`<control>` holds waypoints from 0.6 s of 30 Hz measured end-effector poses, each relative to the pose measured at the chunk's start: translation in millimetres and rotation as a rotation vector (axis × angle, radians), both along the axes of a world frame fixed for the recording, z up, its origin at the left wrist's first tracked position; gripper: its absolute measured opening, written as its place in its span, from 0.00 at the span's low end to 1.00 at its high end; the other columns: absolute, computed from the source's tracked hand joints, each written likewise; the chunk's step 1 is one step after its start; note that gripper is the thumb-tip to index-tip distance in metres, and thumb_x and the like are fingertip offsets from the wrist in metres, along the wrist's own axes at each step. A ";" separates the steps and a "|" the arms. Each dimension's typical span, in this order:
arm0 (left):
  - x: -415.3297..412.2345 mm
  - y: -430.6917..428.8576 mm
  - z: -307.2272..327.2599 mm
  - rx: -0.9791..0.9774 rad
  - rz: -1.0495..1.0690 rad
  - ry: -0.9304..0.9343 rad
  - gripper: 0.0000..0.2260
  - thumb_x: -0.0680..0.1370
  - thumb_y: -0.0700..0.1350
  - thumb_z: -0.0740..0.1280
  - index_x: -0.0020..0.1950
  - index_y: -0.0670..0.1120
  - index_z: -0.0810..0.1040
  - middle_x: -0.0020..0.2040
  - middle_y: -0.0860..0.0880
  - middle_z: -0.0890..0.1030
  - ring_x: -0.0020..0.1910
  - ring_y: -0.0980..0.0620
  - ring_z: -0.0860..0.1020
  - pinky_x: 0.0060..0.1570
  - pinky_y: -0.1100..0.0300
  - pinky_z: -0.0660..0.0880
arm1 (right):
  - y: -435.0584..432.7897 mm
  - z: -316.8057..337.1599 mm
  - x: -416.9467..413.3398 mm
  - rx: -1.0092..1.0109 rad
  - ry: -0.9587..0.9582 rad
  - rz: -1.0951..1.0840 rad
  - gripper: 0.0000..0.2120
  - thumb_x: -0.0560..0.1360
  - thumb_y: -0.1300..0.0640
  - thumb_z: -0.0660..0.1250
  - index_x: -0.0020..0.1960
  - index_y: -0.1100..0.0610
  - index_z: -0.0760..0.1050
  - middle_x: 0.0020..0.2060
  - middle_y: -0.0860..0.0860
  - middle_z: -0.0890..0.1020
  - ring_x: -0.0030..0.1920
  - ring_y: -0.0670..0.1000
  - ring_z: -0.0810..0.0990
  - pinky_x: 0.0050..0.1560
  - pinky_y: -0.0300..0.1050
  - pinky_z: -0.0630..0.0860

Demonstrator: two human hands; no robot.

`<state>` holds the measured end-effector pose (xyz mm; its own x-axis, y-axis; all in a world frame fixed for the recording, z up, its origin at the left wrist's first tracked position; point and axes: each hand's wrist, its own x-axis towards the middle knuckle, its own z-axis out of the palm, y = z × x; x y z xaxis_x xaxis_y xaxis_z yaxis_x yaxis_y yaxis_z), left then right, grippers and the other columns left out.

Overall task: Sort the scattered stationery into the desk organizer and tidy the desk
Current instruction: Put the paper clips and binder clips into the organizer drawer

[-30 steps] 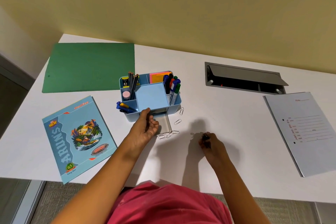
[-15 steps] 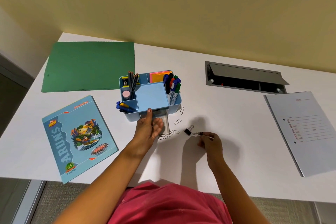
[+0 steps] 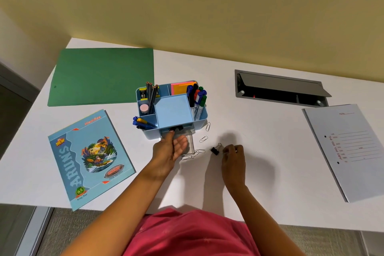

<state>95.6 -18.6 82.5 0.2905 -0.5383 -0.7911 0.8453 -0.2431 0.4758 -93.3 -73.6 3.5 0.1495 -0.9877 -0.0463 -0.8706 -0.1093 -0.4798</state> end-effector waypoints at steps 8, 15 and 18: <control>-2.9 10.0 0.6 0.034 -0.020 0.009 0.09 0.80 0.43 0.63 0.51 0.38 0.77 0.31 0.49 0.83 0.28 0.58 0.81 0.27 0.68 0.77 | 2.7 1.0 -10.9 -0.004 0.126 -0.062 0.09 0.72 0.70 0.65 0.47 0.59 0.73 0.46 0.55 0.72 0.46 0.55 0.72 0.32 0.43 0.68; -4.5 19.4 -4.3 0.085 0.002 0.022 0.09 0.79 0.42 0.66 0.41 0.39 0.77 0.28 0.48 0.77 0.20 0.59 0.74 0.23 0.70 0.74 | -10.8 11.5 -11.5 0.111 0.136 -0.013 0.11 0.73 0.72 0.57 0.51 0.61 0.72 0.43 0.56 0.69 0.38 0.59 0.76 0.38 0.43 0.69; -4.8 19.8 -5.8 0.079 -0.007 0.021 0.09 0.79 0.42 0.65 0.44 0.38 0.78 0.29 0.47 0.77 0.20 0.59 0.74 0.23 0.70 0.74 | -14.8 14.6 -7.5 0.156 0.317 0.079 0.13 0.75 0.69 0.57 0.58 0.60 0.68 0.46 0.58 0.72 0.40 0.58 0.76 0.39 0.45 0.70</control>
<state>90.8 1.2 76.6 0.2698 -0.4760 -0.8370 0.8532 -0.2847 0.4370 -100.9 -88.4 18.1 0.1793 -0.9510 -0.2518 -0.9706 -0.1292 -0.2033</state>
